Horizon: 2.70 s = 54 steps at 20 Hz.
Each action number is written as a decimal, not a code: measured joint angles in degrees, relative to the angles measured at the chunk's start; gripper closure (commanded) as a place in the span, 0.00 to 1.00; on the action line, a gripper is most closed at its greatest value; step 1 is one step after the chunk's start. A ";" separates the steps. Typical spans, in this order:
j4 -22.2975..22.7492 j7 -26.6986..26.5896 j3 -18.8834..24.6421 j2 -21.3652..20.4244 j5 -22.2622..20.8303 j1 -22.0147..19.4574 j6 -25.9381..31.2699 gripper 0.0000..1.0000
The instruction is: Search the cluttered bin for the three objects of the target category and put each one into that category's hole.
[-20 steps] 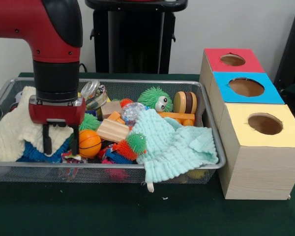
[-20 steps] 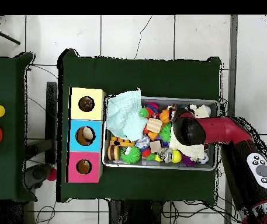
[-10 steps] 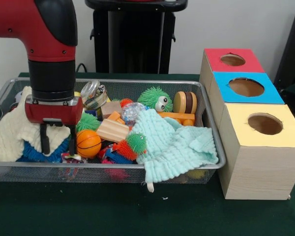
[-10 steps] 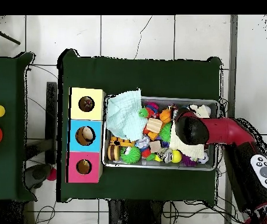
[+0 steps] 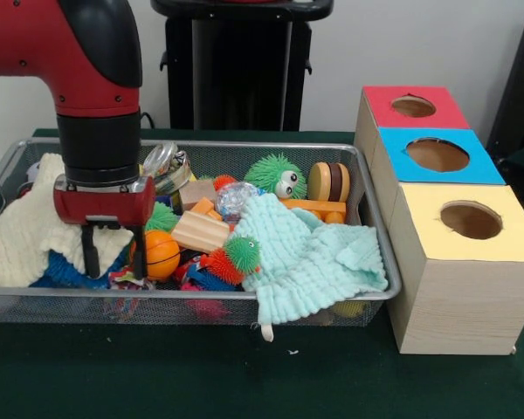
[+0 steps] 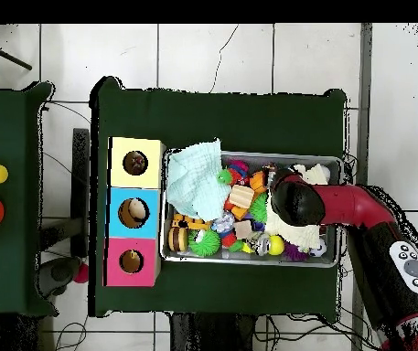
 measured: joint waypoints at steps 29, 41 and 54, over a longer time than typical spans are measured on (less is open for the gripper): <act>0.50 0.00 0.07 1.00 2.97 0.74 0.00 0.00; -0.61 0.00 -1.45 3.12 2.39 3.79 -0.02 0.00; -0.72 0.00 -2.35 1.73 -2.04 5.69 0.00 0.00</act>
